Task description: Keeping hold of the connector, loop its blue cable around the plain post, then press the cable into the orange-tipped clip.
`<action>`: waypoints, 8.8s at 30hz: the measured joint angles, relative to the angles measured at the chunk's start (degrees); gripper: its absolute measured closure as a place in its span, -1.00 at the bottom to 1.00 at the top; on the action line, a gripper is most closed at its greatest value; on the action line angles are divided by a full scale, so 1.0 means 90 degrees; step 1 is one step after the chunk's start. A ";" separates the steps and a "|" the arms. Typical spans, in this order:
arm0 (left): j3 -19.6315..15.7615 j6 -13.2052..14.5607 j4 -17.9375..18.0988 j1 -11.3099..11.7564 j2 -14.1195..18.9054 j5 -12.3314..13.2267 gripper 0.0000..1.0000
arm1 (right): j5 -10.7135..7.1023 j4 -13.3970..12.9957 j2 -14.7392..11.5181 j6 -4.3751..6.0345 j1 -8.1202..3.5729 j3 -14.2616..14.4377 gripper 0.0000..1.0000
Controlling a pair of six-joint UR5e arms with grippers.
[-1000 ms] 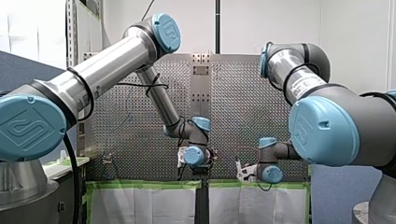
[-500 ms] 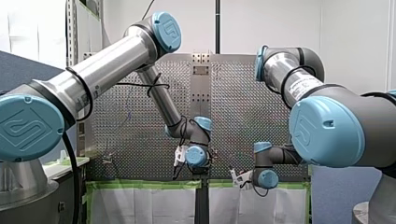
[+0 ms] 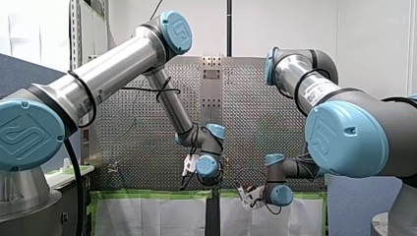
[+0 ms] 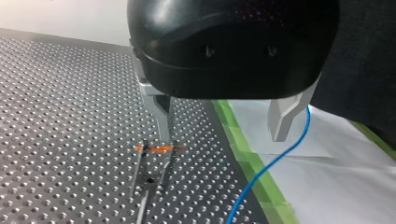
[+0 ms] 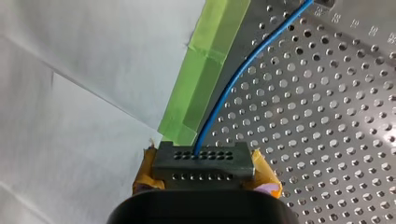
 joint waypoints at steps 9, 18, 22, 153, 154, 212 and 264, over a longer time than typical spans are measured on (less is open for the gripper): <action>-0.0154 0.0011 -0.0003 0.0067 0.0000 -0.0008 -1.00 | -0.0226 -0.0453 -0.0297 0.0109 -0.0031 0.0449 1.00; -0.0163 0.0012 0.0005 0.0063 0.0000 0.0024 -1.00 | -0.0107 -0.0987 -0.0828 0.0538 0.0046 0.0986 1.00; -0.0162 0.0012 0.0009 0.0052 0.0000 0.0029 -1.00 | -0.0098 -0.1237 -0.0973 0.0565 0.0097 0.1236 1.00; -0.0092 0.0059 -0.1385 0.0551 0.1162 -0.0524 -1.00 | -0.1449 -0.1679 -0.0996 0.1414 -0.0146 0.1238 1.00; -0.0094 0.0108 -0.1464 0.0549 0.1167 -0.0604 -1.00 | -0.1448 -0.1678 -0.0996 0.1410 -0.0146 0.1238 1.00; 0.2505 0.1046 -0.5083 0.0516 0.0148 -0.1467 -1.00 | -0.1562 -0.1026 -0.0945 0.0970 -0.0124 0.0728 1.00; 0.3681 0.1278 -0.8222 0.0995 -0.0422 0.0288 -1.00 | -0.1522 -0.1037 -0.0921 0.0980 -0.0074 0.0729 1.00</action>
